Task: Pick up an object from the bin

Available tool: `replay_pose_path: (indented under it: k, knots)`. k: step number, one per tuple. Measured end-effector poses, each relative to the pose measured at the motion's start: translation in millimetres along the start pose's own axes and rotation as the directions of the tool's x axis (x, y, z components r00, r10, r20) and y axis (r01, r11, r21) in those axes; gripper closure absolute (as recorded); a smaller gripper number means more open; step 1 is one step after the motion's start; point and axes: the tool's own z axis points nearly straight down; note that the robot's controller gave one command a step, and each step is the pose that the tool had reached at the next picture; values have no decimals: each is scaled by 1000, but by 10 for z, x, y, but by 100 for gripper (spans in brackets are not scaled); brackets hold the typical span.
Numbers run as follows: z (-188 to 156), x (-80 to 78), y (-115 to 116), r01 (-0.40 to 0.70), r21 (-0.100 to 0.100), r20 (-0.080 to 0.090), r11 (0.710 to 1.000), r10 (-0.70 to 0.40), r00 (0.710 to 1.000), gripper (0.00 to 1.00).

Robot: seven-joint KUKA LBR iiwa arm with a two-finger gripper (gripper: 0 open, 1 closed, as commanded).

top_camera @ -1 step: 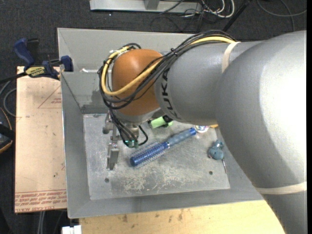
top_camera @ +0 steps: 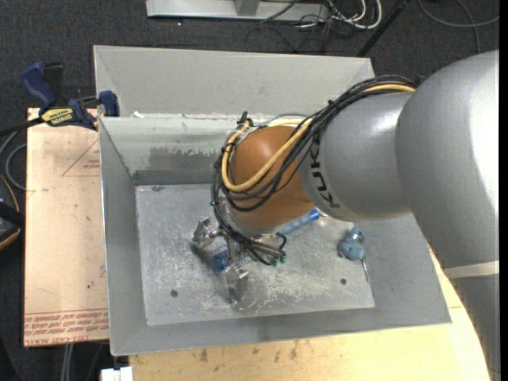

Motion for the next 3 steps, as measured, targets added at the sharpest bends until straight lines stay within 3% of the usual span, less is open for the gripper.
replay_pose_path:
  k: [1,2,3]
  knots:
    - [-273,224,-764,82,4,-16,997,-81,997,0]
    - [-342,227,-921,-63,2,-16,998,63,998,0]
    - [11,92,-885,-198,4,-11,980,198,980,0]
